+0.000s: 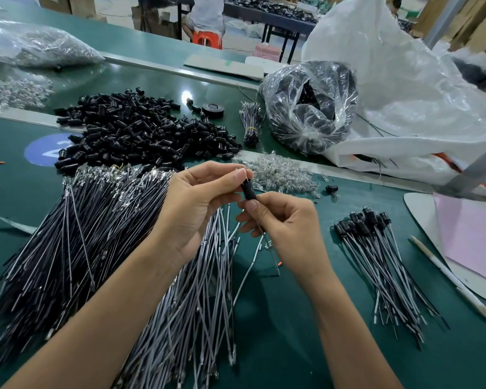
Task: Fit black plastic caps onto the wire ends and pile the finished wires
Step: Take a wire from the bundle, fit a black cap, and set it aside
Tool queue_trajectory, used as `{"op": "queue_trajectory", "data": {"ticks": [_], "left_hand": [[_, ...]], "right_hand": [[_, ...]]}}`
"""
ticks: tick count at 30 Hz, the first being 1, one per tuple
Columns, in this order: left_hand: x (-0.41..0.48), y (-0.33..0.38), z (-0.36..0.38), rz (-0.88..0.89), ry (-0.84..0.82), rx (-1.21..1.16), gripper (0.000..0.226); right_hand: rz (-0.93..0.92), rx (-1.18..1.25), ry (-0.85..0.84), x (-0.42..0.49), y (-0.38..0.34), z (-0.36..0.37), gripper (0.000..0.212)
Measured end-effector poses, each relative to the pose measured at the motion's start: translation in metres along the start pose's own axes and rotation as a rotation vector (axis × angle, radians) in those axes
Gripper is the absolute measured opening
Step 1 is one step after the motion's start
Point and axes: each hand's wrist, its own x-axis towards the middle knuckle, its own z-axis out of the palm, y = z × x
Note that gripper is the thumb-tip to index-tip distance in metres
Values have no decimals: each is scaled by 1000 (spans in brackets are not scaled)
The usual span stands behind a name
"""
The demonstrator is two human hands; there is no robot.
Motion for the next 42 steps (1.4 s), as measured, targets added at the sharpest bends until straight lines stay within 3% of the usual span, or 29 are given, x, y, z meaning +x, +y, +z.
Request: {"op": "queue_trajectory", "data": {"ticks": [4,9,15,23,38,42], "left_hand": [[-2,-1,1,23,0,24,3],[-2,-2,3,23,5,43,16],[-3,-4,6,-10,-5,24,2],[-2,-3,3,3,-76,44,27],[-2,-7,4,143,17,180,1],[-3,-13,7,152,11,273,26]], "right_hand": [[-23,-11,-15,0,1,1,15],[-23,-18,-11,-2,2,3,13],[-29,9,-6,-1,2,2,15],[-69,22,75,2,3,0,13],[-96,-22,62,2,6,0,12],[-104,-17,85,3,6,-1,12]]}}
